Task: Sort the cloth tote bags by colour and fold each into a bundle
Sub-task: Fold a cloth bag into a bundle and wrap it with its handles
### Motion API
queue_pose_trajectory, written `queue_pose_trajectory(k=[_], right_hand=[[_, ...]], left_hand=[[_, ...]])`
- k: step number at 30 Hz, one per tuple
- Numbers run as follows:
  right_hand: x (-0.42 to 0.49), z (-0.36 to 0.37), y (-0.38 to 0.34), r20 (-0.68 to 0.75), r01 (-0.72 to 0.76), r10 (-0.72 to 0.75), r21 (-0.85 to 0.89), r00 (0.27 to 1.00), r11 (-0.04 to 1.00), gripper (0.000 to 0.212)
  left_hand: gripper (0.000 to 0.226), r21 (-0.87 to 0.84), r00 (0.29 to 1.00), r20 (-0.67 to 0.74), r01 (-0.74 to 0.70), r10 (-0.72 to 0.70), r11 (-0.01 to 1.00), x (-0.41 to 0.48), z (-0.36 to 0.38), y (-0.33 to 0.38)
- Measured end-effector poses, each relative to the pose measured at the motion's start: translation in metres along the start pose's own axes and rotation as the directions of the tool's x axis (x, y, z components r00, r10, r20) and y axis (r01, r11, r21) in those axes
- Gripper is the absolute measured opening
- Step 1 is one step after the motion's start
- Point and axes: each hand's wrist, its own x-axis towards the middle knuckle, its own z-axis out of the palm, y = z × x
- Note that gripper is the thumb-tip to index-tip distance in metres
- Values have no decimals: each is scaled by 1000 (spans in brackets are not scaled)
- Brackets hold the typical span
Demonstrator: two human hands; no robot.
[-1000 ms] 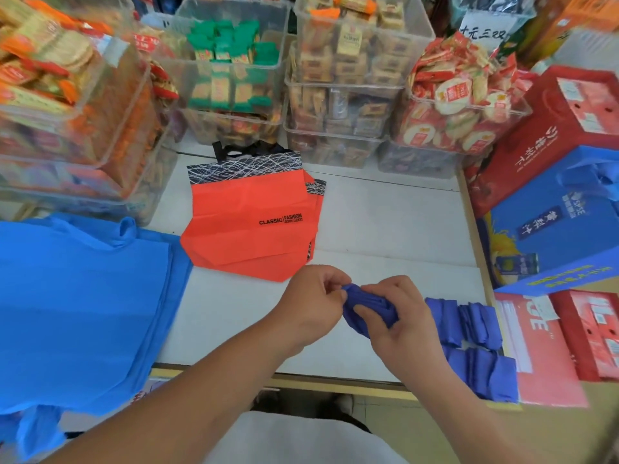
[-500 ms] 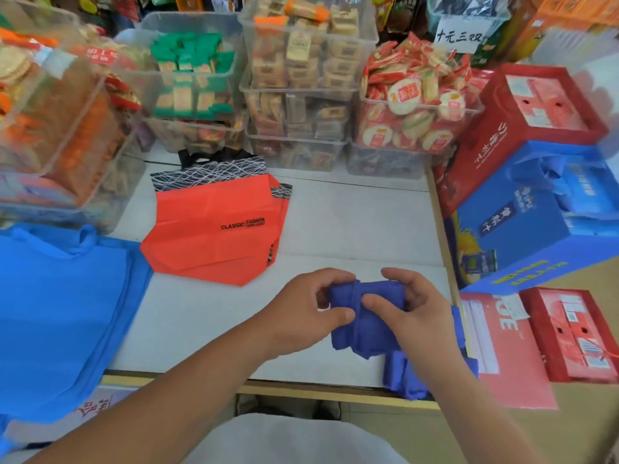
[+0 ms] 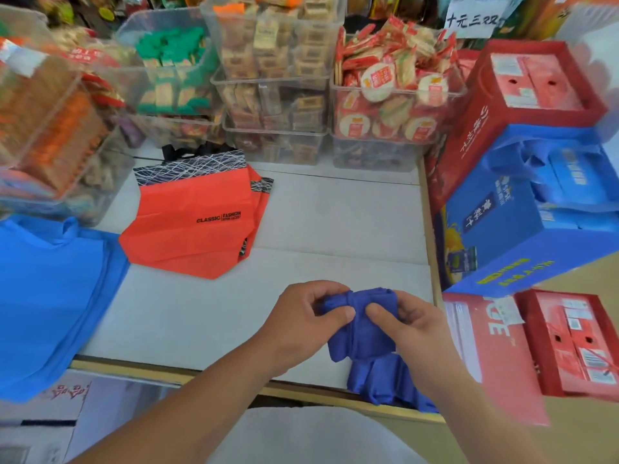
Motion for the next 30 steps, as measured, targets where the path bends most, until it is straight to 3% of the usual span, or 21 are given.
queue_pose_trajectory(k=[4,9,11,14,17,21,22,25,28,30], right_hand=[[6,-14,8,34,-18,18,9,999,1000,11],[22,-36,21,71,-101,95,76,993,992,15],[35,-43,28,2,-130,131,67,991,989,13],[72,-63,43,-257,-149,153,35,954,988,7],[120,-90,62,-444,-195,139,-82,885,977,26],[170,-101,82,-404,-208,132,-151,905,966,21],[180,-102,87,-382,-223,141,-180,913,958,29],[196,-107,108,-342,-242,98,-409,934,880,52],[195,-106,126,-255,-44,-213,-733,943,679,55],[193,-99,132,-81,83,-275,-840,958,537,57]], left_hand=[[19,27,999,43,-23,22,999,12,19,1],[17,224,988,152,-43,8,974,44,39,-2],[24,244,990,130,25,-58,969,60,47,-7],[39,190,976,-23,218,-217,957,79,55,-23],[34,177,943,-34,331,-330,927,88,56,-41],[29,191,917,-17,395,-399,899,91,59,-59],[27,187,912,-30,408,-409,894,93,60,-62],[25,151,897,-53,442,-439,884,99,61,-70],[27,152,884,-74,467,-461,871,99,58,-77],[31,175,876,-104,482,-471,859,96,55,-85]])
